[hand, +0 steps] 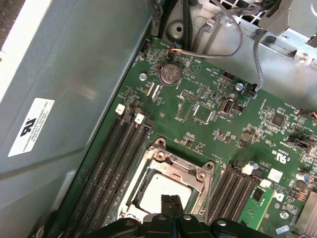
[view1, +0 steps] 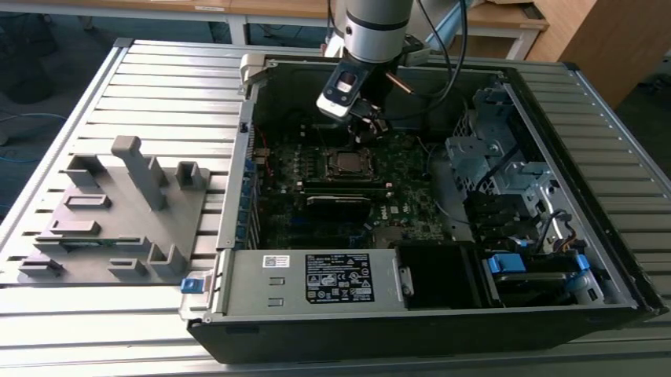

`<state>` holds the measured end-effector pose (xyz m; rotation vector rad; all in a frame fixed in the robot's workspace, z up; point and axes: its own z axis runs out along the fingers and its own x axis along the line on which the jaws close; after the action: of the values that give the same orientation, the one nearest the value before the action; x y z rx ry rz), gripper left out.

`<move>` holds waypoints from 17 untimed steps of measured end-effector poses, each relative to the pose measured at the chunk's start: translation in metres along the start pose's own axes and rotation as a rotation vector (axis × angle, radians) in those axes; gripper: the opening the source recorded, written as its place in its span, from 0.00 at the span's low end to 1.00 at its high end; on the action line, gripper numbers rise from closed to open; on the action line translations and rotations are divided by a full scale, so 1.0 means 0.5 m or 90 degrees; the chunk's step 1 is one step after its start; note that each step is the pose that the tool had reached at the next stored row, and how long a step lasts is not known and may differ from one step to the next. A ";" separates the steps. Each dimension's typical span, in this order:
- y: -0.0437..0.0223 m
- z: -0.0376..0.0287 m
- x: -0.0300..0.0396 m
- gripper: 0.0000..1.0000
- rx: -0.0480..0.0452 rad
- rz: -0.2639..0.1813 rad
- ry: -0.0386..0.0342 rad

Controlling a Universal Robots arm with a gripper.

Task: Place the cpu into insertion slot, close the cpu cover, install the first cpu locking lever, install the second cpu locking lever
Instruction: 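Close the cpu cover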

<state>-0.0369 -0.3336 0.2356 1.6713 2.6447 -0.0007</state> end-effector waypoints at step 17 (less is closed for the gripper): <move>0.000 0.002 0.000 0.10 -0.0010 -0.080 0.0006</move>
<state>-0.0369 -0.3336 0.2347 1.5014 2.7447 0.0009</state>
